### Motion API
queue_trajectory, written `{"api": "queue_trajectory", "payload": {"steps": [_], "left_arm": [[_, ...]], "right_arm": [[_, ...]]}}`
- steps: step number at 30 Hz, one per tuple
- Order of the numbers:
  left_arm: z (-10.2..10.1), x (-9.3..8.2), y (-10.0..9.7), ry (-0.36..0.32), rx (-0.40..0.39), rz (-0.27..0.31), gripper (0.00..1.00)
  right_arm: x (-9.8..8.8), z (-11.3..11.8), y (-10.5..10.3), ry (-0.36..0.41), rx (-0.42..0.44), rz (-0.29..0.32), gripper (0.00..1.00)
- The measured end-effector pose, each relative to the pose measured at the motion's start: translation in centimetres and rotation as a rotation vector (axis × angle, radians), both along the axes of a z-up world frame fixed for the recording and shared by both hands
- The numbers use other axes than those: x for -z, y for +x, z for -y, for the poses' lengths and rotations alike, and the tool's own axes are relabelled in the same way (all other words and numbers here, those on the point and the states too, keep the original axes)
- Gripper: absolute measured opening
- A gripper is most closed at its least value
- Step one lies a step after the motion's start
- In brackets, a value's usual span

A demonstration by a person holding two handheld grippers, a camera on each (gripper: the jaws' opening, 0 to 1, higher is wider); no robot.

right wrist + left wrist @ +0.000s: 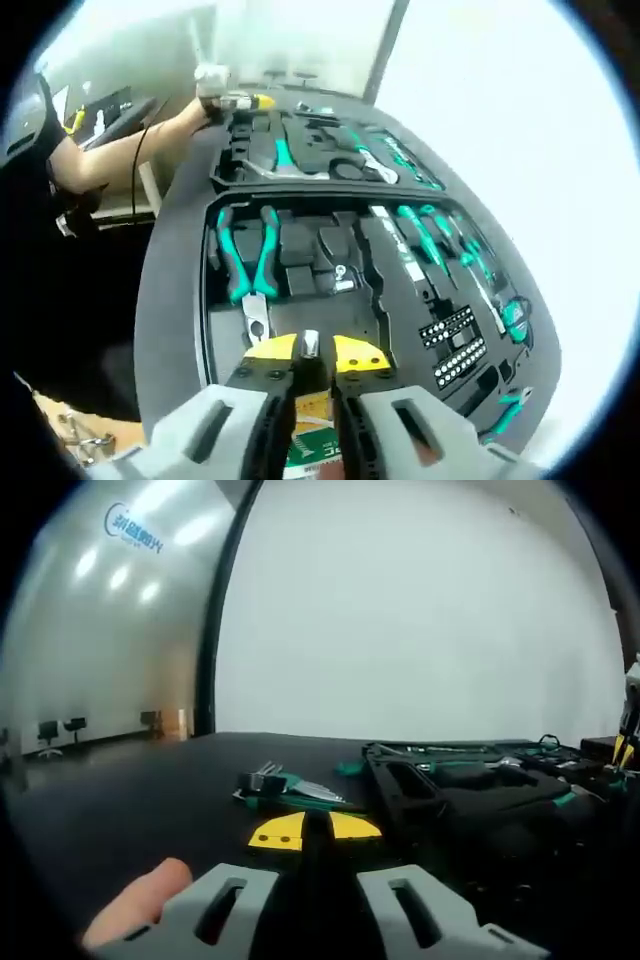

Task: Pick up the tools and put them into their designated positions in the toolbox.

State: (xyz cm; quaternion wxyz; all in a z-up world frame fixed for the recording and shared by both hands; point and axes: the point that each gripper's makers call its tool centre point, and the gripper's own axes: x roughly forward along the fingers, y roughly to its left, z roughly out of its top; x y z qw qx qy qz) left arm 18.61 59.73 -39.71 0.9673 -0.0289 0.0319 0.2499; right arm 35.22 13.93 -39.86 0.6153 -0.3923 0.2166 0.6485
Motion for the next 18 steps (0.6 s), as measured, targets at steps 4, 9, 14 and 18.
{"api": "queue_trajectory", "payload": {"steps": [4,9,14,18], "left_arm": [[0.0,0.0,0.0,0.0,-0.002,0.001,0.09],[0.1,0.0,0.0,0.001,-0.002,0.002,0.09],[-0.3,0.0,0.2,0.002,-0.001,0.0,0.09],[-0.6,0.1,0.3,-0.002,0.001,-0.001,0.09]], "right_arm": [[0.8,-0.7,-0.4,-0.157,0.005,-0.052,0.13],[0.7,-1.5,0.1,-0.282,0.062,-0.062,0.06],[-0.5,-2.8,-0.9,-0.188,0.081,-0.098,0.05],[-4.3,-2.9,0.1,0.219,0.465,-0.259,0.05]]}}
